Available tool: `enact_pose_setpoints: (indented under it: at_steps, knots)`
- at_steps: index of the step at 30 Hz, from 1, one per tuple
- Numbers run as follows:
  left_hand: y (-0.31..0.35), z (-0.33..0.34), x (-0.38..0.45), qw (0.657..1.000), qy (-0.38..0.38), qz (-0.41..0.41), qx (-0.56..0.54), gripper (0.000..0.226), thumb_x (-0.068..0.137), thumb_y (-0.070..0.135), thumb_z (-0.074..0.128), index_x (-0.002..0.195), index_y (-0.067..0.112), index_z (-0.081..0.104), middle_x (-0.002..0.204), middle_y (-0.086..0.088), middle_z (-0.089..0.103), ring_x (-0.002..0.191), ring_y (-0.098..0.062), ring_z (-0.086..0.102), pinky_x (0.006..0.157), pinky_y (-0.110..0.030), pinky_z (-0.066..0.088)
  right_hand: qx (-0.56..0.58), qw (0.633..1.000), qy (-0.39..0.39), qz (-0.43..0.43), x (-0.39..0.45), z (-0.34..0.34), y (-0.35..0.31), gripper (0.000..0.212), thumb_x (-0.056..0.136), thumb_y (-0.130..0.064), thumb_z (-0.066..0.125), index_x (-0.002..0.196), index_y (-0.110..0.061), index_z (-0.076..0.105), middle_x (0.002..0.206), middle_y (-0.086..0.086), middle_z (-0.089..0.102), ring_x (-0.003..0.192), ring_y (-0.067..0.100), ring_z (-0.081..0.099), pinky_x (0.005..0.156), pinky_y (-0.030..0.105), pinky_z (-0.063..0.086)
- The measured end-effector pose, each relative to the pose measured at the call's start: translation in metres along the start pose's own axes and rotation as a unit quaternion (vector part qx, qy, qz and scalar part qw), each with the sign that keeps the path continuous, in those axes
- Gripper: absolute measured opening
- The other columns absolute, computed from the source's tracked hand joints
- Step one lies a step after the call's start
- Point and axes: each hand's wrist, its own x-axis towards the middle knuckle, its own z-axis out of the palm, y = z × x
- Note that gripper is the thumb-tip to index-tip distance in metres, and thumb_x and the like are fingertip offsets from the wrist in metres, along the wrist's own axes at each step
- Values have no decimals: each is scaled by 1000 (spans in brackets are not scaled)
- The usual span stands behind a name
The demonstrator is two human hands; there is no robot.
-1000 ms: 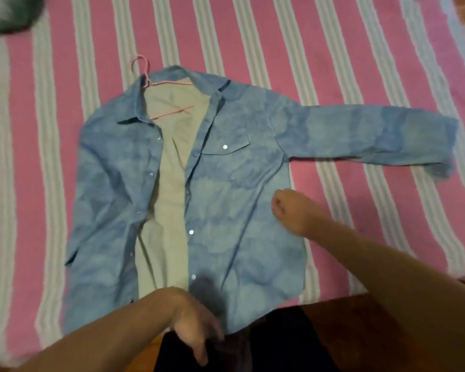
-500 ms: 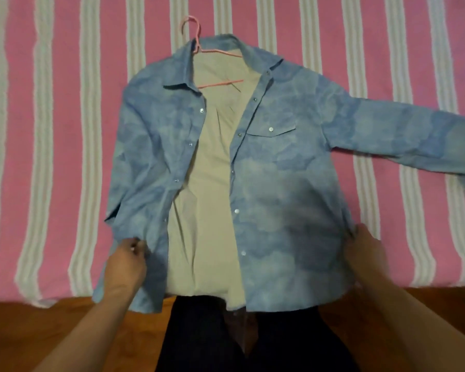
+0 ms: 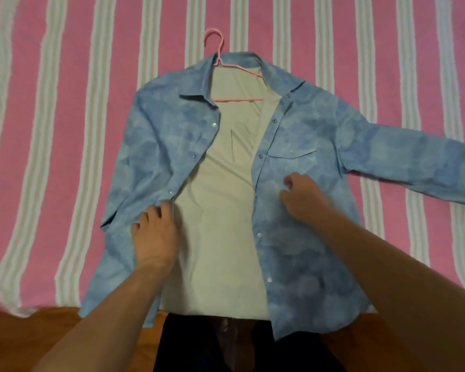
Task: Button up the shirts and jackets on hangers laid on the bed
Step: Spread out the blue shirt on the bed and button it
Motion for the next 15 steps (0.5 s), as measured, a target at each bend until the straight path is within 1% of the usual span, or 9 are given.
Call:
enact_pose_setpoints:
  at_steps: [2,3,5,7,9,10,12,14,15]
  knots:
    - [-4,-8,11,999,-14,40,19,29,86,5,61,115,0,57,81,-23,63,69,-41,64,60,-47,51,16,1000,-6,-16,11,-2,-23,41,96,-21,52,136,-12,53,133,10,54,120,27,53,97,34,41]
    - [-4,-13,17,998,-40,56,-1,25,89,3,53,114,2,57,79,-20,65,69,-40,66,60,-44,52,20,1000,-7,-18,15,-4,-30,41,96,-20,52,136,-12,53,133,10,55,121,27,53,98,34,41]
    - [3,-25,22,982,-154,72,-86,10,95,11,49,102,17,54,86,-12,67,82,-36,68,67,-36,48,26,1000,-4,-12,22,-7,-34,41,96,-20,53,136,-11,53,134,10,55,123,27,52,100,33,39]
    - [20,-42,20,929,-308,136,-156,12,96,22,53,85,23,50,84,0,62,85,-26,64,69,-31,44,28,1000,-11,0,30,-9,-31,43,96,-21,54,138,-12,52,136,11,55,124,27,51,103,35,40]
    - [39,-58,20,890,-400,196,-101,8,99,30,52,94,24,55,96,5,64,91,-19,61,77,-28,45,26,999,-26,11,39,-13,-27,47,95,-21,57,140,-12,50,138,11,55,126,29,52,104,36,42]
    - [48,-63,26,885,-405,223,-57,11,100,32,51,103,23,58,108,3,66,99,-20,62,82,-29,47,30,999,-28,16,46,-18,-27,48,94,-20,58,141,-12,50,139,11,55,125,29,53,103,35,42]
    - [64,-69,54,903,-344,255,-41,16,100,33,49,108,24,60,118,-2,67,108,-25,63,85,-31,47,40,999,4,23,67,-31,-27,41,94,-20,58,134,-11,55,133,11,58,121,30,55,98,34,43]
    - [77,-75,100,936,-200,258,-129,16,98,31,51,108,24,61,114,-4,67,108,-29,63,84,-35,48,76,994,66,28,96,-48,-29,28,92,-20,59,118,-10,64,116,10,66,110,30,61,95,35,48]
    - [82,-79,127,945,-99,263,-167,18,97,26,54,113,23,61,113,-6,64,106,-32,62,84,-39,49,97,990,98,26,111,-55,-31,20,91,-18,58,107,-9,66,105,10,68,103,30,63,91,36,50]
